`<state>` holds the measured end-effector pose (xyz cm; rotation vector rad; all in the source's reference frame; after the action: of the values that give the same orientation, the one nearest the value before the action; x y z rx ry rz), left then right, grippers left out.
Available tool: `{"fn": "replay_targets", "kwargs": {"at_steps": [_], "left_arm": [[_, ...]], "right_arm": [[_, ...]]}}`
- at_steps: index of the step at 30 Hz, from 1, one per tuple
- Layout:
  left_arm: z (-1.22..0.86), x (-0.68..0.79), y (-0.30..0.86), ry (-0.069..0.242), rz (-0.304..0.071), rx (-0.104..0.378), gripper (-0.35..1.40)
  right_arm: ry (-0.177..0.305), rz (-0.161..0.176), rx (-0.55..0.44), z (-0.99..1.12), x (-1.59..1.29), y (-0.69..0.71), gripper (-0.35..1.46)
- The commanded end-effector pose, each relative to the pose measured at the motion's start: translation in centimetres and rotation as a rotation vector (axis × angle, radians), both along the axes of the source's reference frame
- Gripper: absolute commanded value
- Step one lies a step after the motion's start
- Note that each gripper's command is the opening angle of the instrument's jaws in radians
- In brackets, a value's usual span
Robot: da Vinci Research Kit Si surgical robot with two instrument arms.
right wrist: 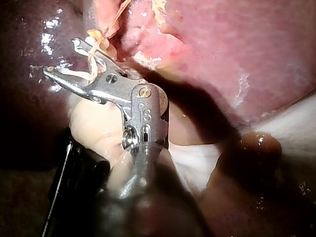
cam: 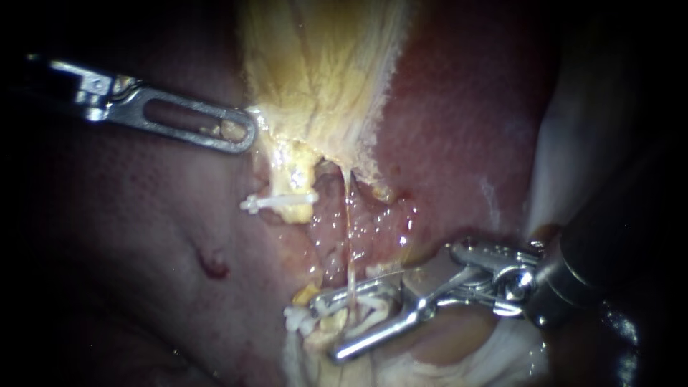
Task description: Clipping first clip right tube
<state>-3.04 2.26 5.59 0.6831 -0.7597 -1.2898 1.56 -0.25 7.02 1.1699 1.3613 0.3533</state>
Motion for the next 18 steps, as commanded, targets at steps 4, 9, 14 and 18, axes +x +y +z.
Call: {"fn": "replay_targets", "kwargs": {"at_steps": [4, 9, 14, 18], "left_arm": [[0.0, 0.0, 0.0, 0.0, 0.0, 0.0, -0.35], [0.0, 0.0, 0.0, 0.0, 0.0, 0.0, -0.35], [0.0, 0.0, 0.0, 0.0, 0.0, 0.0, -0.35], [0.01, 0.0, 0.0, 0.0, 0.0, 0.0, -0.35]], "right_arm": [[-0.002, 0.002, -0.001, 0.05, -0.02, 0.02, 0.3], [-0.021, 0.035, -0.002, 0.12, -0.07, 0.06, 0.23], [-0.026, 0.044, -0.003, 0.17, -0.1, 0.09, 0.16], [-0.026, 0.044, -0.003, 0.17, -0.11, 0.09, 0.04]]}}
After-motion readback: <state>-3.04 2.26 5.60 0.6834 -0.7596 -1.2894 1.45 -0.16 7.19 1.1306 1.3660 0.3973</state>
